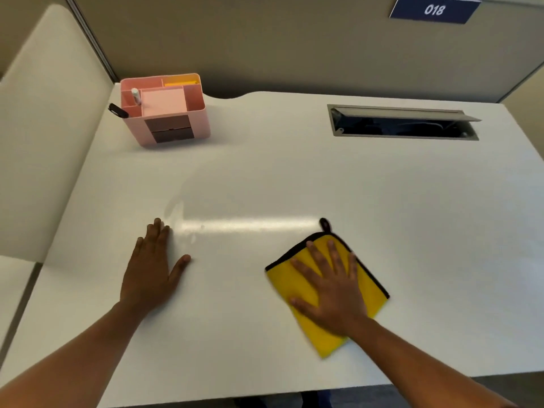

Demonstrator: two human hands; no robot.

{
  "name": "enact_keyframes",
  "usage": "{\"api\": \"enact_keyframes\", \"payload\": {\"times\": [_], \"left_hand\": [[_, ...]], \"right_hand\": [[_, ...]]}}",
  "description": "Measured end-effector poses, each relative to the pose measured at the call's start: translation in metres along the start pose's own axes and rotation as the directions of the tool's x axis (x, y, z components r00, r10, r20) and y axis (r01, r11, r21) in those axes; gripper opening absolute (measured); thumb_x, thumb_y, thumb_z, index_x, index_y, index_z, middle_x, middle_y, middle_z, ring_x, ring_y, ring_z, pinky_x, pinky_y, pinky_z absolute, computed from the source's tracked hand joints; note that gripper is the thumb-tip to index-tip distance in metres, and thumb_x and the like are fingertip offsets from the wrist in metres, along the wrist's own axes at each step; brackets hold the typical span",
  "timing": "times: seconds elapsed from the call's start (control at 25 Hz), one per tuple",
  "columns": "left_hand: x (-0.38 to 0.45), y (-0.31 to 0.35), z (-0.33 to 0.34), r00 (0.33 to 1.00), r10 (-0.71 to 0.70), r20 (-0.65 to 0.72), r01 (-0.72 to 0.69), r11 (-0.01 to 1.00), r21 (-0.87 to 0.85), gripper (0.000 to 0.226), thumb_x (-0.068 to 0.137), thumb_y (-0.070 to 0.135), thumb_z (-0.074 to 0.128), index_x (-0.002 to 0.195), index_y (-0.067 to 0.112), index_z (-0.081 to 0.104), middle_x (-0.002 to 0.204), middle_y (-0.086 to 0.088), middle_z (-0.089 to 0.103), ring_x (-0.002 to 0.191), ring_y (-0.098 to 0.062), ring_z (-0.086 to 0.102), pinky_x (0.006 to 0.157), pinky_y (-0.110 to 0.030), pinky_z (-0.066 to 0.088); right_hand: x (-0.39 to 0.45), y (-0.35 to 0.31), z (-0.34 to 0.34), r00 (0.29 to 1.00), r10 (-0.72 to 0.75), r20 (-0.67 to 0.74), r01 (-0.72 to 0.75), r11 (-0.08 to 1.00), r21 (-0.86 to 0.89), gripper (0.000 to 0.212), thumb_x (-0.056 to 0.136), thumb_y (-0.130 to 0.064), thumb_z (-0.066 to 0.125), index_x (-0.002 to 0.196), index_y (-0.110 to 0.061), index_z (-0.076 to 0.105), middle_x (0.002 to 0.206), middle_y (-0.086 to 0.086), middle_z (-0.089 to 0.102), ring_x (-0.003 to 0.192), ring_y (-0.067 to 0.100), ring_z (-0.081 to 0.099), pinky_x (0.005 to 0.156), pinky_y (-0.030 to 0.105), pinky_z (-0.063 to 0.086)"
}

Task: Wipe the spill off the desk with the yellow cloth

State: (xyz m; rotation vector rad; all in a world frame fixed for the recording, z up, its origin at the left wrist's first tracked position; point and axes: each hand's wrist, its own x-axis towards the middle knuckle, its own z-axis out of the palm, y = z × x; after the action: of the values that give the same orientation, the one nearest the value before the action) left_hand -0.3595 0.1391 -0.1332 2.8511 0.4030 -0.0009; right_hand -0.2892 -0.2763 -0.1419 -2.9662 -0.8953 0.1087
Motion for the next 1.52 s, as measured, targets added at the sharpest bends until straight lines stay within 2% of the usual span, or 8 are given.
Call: {"api": "enact_keyframes", "payload": {"times": [0.2,0.32,0.44,0.72,1.08,1.28,1.4,1.52], "left_hand": [[0.014,-0.024,-0.002,0.999,0.031,0.029,-0.032,0.999,0.039,0.093,0.094,0.071,0.031,0.163,0.014,0.007,0.173,0.0,0.001,0.16,-0.015,0.001,0.129,-0.043,0.012],[0.009,-0.013,-0.001,0.997,0.065,0.035,-0.067,0.997,0.046,0.092,0.094,0.071,0.032,0.163,0.016,0.005,0.173,0.002,0.0,0.16,-0.014,-0.001,0.128,-0.044,0.012],[0.019,-0.021,-0.001,0.997,0.064,0.031,-0.066,0.997,0.049,0.092,0.095,0.07,0.033,0.163,0.015,0.005,0.173,0.002,0.0,0.16,-0.014,-0.001,0.129,-0.043,0.011],[0.022,-0.024,0.005,0.996,0.086,-0.022,-0.086,0.996,-0.017,0.093,0.094,0.072,0.035,0.164,0.019,0.003,0.173,0.003,0.001,0.16,-0.015,0.002,0.128,-0.045,0.015],[0.011,-0.024,-0.002,0.989,0.076,-0.127,-0.087,0.993,-0.079,0.097,0.094,0.068,0.037,0.162,0.006,0.007,0.172,-0.008,0.004,0.16,-0.024,0.004,0.128,-0.051,0.01],[-0.036,-0.032,-0.009,0.985,0.115,-0.129,-0.127,0.988,-0.091,0.087,0.095,0.065,0.035,0.162,0.014,0.015,0.172,0.001,0.011,0.16,-0.019,0.009,0.128,-0.05,0.011],[-0.072,-0.057,-0.013,0.993,-0.057,-0.1,0.051,0.997,-0.061,0.084,0.096,0.066,0.03,0.162,0.014,0.019,0.171,0.0,0.016,0.159,-0.021,0.015,0.129,-0.045,0.011],[-0.101,-0.086,-0.021,0.988,-0.152,-0.019,0.153,0.988,0.021,0.087,0.096,0.07,0.019,0.162,0.013,0.018,0.17,-0.002,0.017,0.158,-0.024,0.018,0.128,-0.043,0.014]], "right_hand": [[0.089,0.02,-0.012,0.944,0.322,0.071,-0.325,0.945,0.032,0.088,0.085,-0.095,0.026,0.163,-0.059,0.009,0.18,-0.011,0.003,0.166,0.037,-0.001,0.123,0.076,0.009],[0.154,0.025,-0.022,0.848,0.526,0.071,-0.531,0.84,0.116,0.091,0.083,-0.096,0.02,0.164,-0.056,0.008,0.18,-0.005,0.003,0.165,0.041,-0.006,0.122,0.079,0.002],[0.245,0.0,-0.027,0.809,0.584,0.07,-0.586,0.79,0.18,0.095,0.083,-0.096,0.016,0.166,-0.05,0.011,0.18,0.002,0.001,0.163,0.046,-0.01,0.12,0.081,-0.004],[0.347,-0.125,-0.016,0.964,0.259,0.064,-0.265,0.957,0.12,0.094,0.084,-0.093,0.007,0.167,-0.049,0.006,0.18,0.005,0.001,0.162,0.051,-0.008,0.119,0.081,-0.008],[0.228,-0.238,0.001,0.965,-0.26,0.042,0.257,0.964,0.073,0.082,0.09,-0.083,0.022,0.166,-0.052,0.015,0.18,0.003,0.003,0.163,0.048,-0.01,0.118,0.079,-0.003],[0.11,-0.237,0.01,0.892,-0.451,-0.027,0.451,0.884,0.119,0.074,0.093,-0.076,0.04,0.162,-0.052,0.028,0.18,0.001,0.007,0.165,0.043,-0.007,0.12,0.08,0.003],[0.043,-0.2,0.019,0.849,-0.526,-0.039,0.527,0.843,0.105,0.075,0.095,-0.081,0.038,0.163,-0.055,0.022,0.18,-0.003,0.004,0.165,0.042,-0.006,0.12,0.081,0.009],[0.0,-0.14,0.02,0.891,-0.452,-0.049,0.454,0.888,0.067,0.077,0.093,-0.085,0.042,0.162,-0.058,0.022,0.18,-0.007,0.01,0.166,0.039,0.002,0.118,0.08,0.018]]}}
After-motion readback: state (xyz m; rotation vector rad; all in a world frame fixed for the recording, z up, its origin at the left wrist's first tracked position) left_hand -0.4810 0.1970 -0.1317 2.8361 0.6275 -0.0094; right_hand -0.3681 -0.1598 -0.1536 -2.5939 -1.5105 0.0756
